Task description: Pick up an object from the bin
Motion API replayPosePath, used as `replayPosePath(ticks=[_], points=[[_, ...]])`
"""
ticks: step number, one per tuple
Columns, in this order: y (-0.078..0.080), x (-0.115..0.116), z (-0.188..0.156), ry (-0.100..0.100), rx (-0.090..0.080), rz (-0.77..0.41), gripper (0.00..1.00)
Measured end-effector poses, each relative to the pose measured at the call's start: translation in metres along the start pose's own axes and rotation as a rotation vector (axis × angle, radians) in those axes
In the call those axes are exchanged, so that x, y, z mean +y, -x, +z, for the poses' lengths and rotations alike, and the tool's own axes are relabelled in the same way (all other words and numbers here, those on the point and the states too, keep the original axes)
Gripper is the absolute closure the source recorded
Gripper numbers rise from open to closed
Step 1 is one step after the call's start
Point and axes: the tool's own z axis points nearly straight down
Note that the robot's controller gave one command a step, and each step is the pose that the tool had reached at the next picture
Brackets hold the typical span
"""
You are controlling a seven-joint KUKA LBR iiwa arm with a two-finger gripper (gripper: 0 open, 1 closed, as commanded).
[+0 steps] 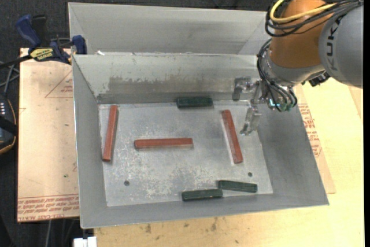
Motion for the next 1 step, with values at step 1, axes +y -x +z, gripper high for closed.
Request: replayPosePath(ticks=[1], points=[[0.0018,0.0001,-0.0044,-0.001,-0.007,-0.001,0.0]])
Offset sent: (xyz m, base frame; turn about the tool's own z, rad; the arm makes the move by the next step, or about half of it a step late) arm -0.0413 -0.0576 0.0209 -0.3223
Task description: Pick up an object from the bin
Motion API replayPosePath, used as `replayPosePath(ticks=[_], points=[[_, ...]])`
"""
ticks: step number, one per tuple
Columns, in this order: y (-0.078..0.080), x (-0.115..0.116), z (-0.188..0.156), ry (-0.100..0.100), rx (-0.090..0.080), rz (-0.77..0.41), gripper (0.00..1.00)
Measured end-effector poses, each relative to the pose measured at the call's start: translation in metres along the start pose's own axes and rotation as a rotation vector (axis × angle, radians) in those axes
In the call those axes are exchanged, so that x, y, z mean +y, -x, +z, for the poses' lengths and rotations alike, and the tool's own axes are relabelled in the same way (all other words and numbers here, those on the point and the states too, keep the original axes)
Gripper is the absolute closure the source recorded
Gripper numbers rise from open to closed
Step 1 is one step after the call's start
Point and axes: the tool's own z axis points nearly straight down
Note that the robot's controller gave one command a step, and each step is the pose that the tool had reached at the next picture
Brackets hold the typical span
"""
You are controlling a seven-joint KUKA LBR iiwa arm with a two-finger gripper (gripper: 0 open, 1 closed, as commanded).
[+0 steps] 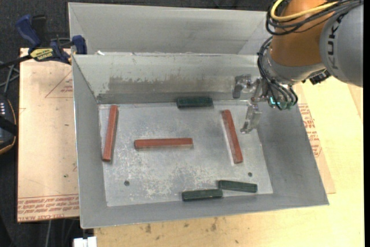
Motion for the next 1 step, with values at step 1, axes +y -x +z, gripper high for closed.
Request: replayPosePath(ticks=[1], points=[[-0.0167,-0.018,-0.006,0.003,0.0,-0.142,0.0]])
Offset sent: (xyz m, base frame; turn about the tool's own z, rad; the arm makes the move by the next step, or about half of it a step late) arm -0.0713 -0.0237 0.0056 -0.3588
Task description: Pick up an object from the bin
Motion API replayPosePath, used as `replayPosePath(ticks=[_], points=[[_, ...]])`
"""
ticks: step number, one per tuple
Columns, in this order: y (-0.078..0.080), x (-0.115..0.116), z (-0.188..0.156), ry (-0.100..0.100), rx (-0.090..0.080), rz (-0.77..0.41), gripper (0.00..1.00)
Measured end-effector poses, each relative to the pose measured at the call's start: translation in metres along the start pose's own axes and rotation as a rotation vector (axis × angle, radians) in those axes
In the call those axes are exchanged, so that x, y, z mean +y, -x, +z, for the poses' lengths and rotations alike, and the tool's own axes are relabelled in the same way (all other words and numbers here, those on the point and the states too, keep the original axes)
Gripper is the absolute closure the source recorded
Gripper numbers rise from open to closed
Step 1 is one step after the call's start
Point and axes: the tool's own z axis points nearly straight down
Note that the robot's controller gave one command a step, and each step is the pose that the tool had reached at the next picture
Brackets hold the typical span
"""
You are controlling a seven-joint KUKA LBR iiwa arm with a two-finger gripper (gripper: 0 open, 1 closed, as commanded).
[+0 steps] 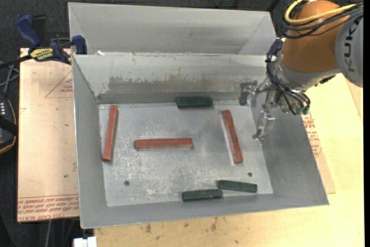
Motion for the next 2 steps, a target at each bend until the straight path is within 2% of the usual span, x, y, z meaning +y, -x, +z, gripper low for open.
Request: replayPosePath(ticks=[1,2], points=[[-0.049,-0.006,0.0,-0.005,0.0,-0.203,0.0],[-0.069,0.013,0.042,-0.003,-0.002,-0.191,0.0]])
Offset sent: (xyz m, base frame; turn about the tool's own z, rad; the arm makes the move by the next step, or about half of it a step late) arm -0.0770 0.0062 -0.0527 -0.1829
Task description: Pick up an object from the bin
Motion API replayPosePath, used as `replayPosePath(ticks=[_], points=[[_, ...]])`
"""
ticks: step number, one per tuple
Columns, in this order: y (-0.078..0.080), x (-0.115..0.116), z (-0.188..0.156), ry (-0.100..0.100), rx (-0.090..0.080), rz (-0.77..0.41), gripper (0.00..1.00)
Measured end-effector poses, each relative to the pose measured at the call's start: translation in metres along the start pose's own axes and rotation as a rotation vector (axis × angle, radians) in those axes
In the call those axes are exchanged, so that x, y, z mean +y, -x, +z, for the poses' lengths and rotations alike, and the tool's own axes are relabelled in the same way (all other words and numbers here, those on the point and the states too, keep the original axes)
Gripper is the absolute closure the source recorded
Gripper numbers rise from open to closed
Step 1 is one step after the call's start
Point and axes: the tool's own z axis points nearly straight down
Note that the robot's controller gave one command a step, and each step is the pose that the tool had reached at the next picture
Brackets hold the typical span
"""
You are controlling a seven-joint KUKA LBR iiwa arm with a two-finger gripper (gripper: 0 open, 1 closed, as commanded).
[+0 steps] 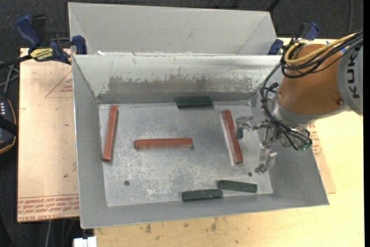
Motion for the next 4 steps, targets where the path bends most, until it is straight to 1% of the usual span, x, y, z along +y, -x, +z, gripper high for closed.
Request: replayPosePath(ticks=[1,2,3,4], points=[[-0.014,0.01,0.01,0.005,0.009,-0.006,0.0],[-0.029,0.051,0.018,0.0,0.002,-0.011,0.0],[-0.05,0.033,0.058,-0.001,-0.002,0.078,1.0],[-0.05,0.033,0.058,-0.001,-0.002,0.078,1.0]])
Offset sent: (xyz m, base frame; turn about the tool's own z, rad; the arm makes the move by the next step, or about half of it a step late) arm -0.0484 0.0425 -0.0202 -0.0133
